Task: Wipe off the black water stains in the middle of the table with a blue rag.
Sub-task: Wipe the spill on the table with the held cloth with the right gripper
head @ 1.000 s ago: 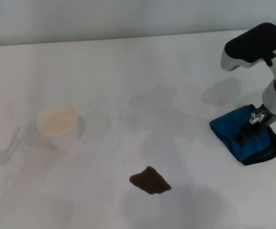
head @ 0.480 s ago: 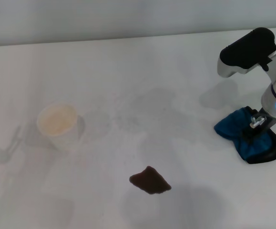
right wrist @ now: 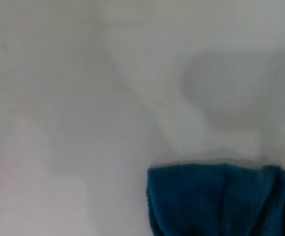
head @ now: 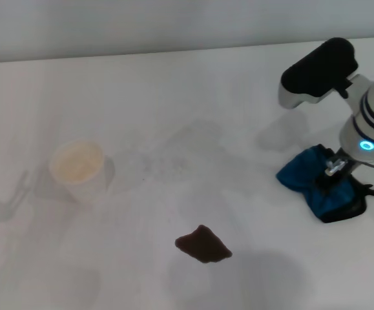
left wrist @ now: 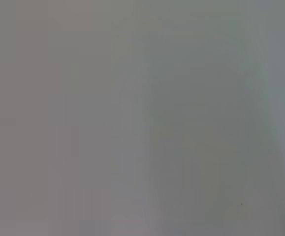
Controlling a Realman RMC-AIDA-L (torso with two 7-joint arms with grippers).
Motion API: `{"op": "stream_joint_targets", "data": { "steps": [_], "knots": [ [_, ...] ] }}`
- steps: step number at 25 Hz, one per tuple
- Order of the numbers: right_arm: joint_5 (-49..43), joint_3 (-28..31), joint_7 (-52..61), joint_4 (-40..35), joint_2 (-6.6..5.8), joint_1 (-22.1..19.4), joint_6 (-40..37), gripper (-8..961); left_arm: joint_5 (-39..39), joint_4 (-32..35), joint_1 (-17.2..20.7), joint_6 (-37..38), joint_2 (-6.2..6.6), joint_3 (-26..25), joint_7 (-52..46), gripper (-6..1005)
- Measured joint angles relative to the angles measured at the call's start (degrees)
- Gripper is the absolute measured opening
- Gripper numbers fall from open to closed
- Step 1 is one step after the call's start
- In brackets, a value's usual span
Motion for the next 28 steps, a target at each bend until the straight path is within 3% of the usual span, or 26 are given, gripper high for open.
{"op": "stream_joint_targets", "data": {
  "steps": [9,19,28],
  "knots": [
    [4.9,-12.5,6.3,-6.3,0.11,1.4,0.3,134,0.0,0.0,-0.5,0.0,-0.07,0.0,0.0,876],
    [14.2,-33.0,18.1,-7.1,0.3,10.5,-2.5,128,0.1,0.3,-1.3,0.0,-0.09,0.1,0.0,876],
    [27.2,-41.4,18.3,-9.1,0.31,17.4,-4.2,127,0.5,0.1,-1.4,0.0,-0.05,0.1,0.0,877]
  ]
}}
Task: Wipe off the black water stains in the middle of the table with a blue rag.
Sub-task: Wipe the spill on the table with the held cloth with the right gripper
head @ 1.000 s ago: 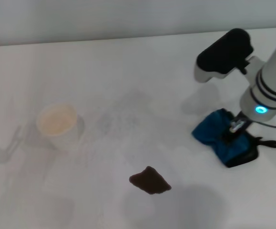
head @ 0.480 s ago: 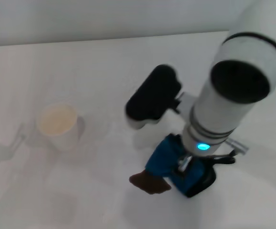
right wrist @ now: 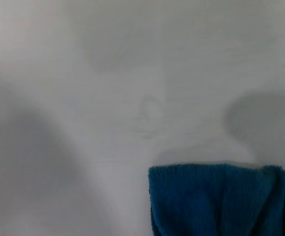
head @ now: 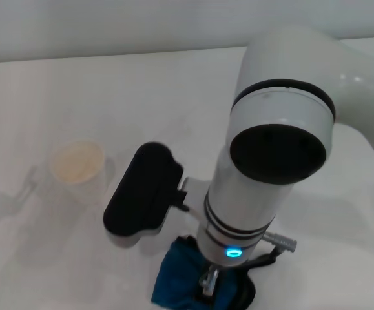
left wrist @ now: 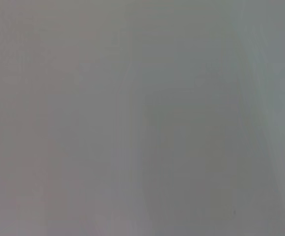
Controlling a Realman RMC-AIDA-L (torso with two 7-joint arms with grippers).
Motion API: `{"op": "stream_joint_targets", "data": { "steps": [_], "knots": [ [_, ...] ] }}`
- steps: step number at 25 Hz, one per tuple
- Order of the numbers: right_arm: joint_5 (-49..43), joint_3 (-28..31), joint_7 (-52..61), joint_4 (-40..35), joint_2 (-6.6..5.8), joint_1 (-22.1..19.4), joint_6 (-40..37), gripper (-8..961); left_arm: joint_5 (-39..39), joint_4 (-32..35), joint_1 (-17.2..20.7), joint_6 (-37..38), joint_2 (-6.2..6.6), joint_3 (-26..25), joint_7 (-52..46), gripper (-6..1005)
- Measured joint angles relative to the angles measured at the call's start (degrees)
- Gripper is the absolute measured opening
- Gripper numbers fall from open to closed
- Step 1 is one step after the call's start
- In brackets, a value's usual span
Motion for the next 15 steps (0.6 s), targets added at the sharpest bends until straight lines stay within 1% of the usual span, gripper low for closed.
{"op": "stream_joint_targets", "data": {
  "steps": [3,11,15],
  "knots": [
    [0.3,-0.3,-0.5,0.7,-0.01,0.2,-1.1,127,0.1,0.0,0.2,0.0,0.01,0.0,0.0,877],
    [-8.5,1.8,0.3,7.7,0.0,0.5,-4.0,127,0.1,0.2,0.3,-0.1,-0.12,0.0,0.0,876],
    [-12.1,4.0,0.6,9.2,0.0,0.2,-4.0,126,0.1,0.3,0.3,-0.1,-0.13,0.0,0.0,876]
  ]
}}
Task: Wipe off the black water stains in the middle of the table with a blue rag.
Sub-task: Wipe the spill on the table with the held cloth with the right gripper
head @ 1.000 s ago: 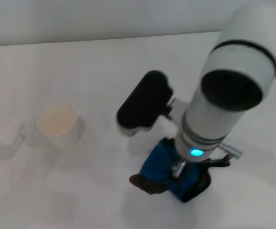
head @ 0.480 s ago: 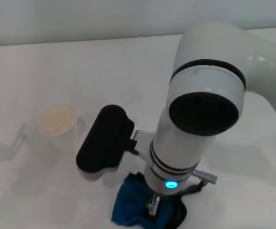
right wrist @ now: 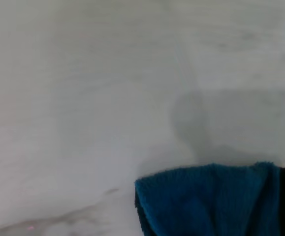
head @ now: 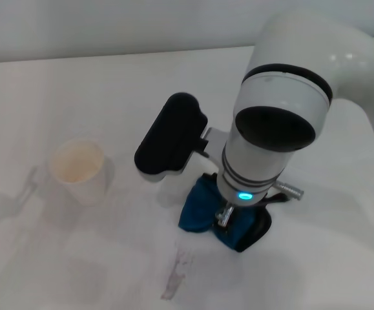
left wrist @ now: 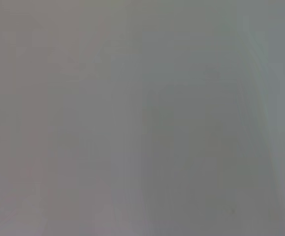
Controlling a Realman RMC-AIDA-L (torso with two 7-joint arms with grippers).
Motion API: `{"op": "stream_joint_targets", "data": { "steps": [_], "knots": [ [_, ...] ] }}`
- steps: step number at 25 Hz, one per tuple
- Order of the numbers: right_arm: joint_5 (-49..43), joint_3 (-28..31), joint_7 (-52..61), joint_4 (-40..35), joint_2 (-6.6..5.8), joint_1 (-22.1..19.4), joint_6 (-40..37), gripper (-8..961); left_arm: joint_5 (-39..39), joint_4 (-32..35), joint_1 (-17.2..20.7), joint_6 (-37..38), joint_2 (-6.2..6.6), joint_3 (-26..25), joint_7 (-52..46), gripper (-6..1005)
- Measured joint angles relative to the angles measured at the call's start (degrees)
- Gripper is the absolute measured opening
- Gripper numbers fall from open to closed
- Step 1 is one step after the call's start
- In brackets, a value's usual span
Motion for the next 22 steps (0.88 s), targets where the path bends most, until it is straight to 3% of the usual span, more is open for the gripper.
{"op": "stream_joint_targets", "data": {
  "steps": [7,22],
  "knots": [
    [0.8,0.2,-0.2,-0.3,0.0,-0.2,0.4,126,0.0,0.0,-0.3,0.0,0.0,0.0,0.0,877],
    [15.3,-10.2,-1.1,-5.3,0.0,2.5,-6.8,102,0.0,0.1,-0.8,-1.1,0.09,0.1,2.1,876]
  ]
}}
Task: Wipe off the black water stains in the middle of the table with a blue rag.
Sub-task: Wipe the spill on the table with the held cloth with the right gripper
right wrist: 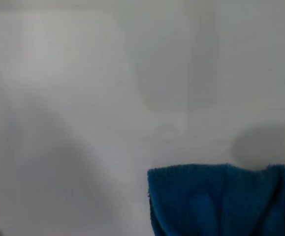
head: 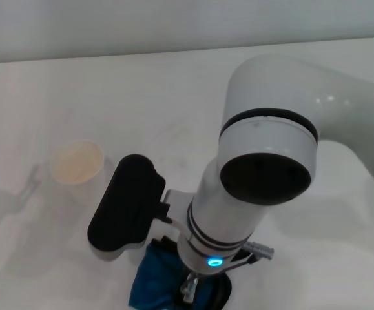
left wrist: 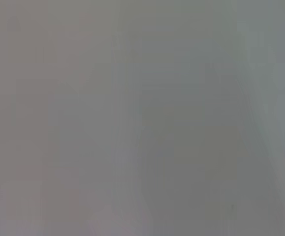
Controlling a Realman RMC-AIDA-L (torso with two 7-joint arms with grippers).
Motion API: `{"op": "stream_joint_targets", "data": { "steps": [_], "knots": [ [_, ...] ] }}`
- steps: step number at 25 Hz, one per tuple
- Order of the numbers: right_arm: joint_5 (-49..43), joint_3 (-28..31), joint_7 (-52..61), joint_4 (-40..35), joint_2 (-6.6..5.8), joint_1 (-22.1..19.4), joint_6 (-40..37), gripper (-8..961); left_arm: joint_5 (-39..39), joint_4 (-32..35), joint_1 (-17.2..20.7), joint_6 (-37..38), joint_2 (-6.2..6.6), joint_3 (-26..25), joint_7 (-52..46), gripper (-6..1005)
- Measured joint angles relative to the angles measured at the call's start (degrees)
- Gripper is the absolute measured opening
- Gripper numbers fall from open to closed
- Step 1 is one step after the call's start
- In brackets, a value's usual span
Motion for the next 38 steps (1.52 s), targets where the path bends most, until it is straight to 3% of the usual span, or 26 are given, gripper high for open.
{"op": "stream_joint_targets", "data": {
  "steps": [11,29,38],
  "knots": [
    [1.3,-0.5,-0.3,1.4,0.09,0.5,-3.0,95,0.7,0.1,1.1,0.3,-0.1,0.0,1.3,877],
    [-18.8,13.3,-0.7,4.7,-0.02,-3.2,9.6,95,0.2,0.3,1.6,0.4,-0.1,-0.1,1.3,877],
    [-8.3,11.6,-5.7,2.2,-0.01,-4.4,9.0,106,0.1,0.2,1.7,0.4,-0.02,-0.1,1.3,877]
  ]
}}
